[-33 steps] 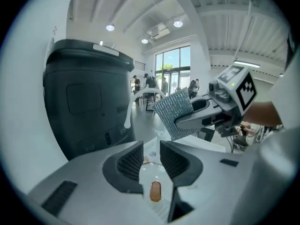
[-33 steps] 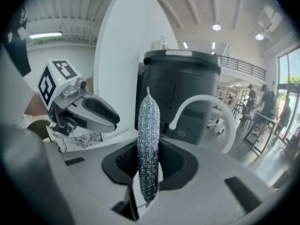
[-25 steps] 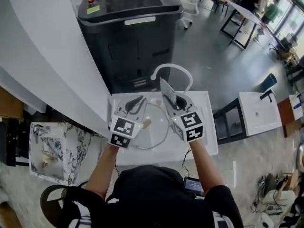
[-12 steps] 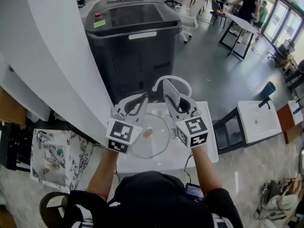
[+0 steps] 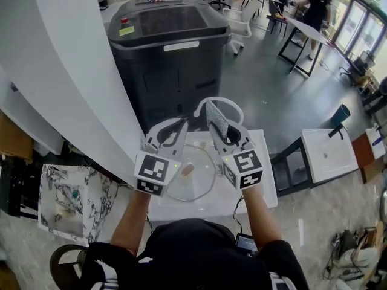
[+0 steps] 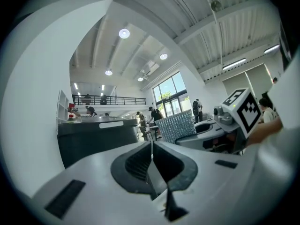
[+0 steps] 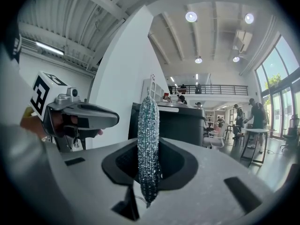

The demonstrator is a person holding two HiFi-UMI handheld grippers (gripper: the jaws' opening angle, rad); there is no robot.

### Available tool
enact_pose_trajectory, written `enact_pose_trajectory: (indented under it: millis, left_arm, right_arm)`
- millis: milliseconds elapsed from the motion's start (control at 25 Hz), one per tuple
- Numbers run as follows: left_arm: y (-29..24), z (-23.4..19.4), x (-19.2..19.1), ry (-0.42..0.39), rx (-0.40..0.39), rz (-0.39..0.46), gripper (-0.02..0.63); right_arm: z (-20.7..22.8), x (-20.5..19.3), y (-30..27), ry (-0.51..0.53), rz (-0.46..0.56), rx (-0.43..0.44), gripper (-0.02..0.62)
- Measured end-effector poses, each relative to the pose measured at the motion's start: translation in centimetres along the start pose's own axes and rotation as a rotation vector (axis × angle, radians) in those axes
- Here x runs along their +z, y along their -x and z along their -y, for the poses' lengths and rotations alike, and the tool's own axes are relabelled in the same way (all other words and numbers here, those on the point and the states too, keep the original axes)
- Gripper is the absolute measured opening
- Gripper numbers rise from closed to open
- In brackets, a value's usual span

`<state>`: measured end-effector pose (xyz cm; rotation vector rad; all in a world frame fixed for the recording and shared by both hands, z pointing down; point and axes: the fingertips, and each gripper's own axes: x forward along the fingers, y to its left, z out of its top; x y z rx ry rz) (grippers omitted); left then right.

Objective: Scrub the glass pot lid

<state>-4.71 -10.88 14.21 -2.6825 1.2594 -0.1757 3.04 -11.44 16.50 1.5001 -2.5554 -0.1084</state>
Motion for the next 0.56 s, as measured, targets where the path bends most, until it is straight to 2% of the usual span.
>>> enact_pose_trajectory:
  millis: [560]
  left_arm:
    - [-0.38, 0.24, -0.05, -0.025, 0.011, 0.004, 0.014]
  right_arm:
    - [0.42, -0.35, 0.03, -0.006, -0.004, 0.000, 0.067]
